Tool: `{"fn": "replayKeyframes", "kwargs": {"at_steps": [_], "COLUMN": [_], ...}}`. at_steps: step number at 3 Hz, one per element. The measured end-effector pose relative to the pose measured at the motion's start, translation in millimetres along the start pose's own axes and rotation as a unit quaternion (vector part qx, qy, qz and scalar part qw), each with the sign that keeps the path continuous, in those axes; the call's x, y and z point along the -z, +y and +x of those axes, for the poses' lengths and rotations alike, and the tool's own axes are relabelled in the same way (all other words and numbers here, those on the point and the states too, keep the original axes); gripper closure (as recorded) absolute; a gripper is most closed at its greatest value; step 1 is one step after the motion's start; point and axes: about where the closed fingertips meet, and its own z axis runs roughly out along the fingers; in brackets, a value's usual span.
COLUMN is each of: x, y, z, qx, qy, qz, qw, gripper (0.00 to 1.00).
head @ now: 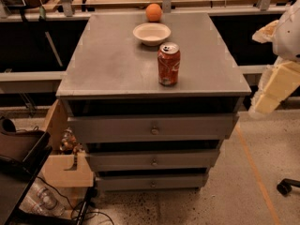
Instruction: Place coke can into paper bowl
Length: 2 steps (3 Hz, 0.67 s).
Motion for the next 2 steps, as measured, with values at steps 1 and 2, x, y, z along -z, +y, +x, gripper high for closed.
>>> {"fn": "replayKeyframes", "kwargs": {"at_steps": [1,2], "x": [-14.4,-32.1], "y": [-38.3,-69.0], "z": [-23.3,-46.7], "qx": [-0.010,-0.018], "qy": [-0.114,-0.227], "qz": [0.032,0.060], "qw": [0.9929,0.9719], "gripper": [0.00,0.00]}}
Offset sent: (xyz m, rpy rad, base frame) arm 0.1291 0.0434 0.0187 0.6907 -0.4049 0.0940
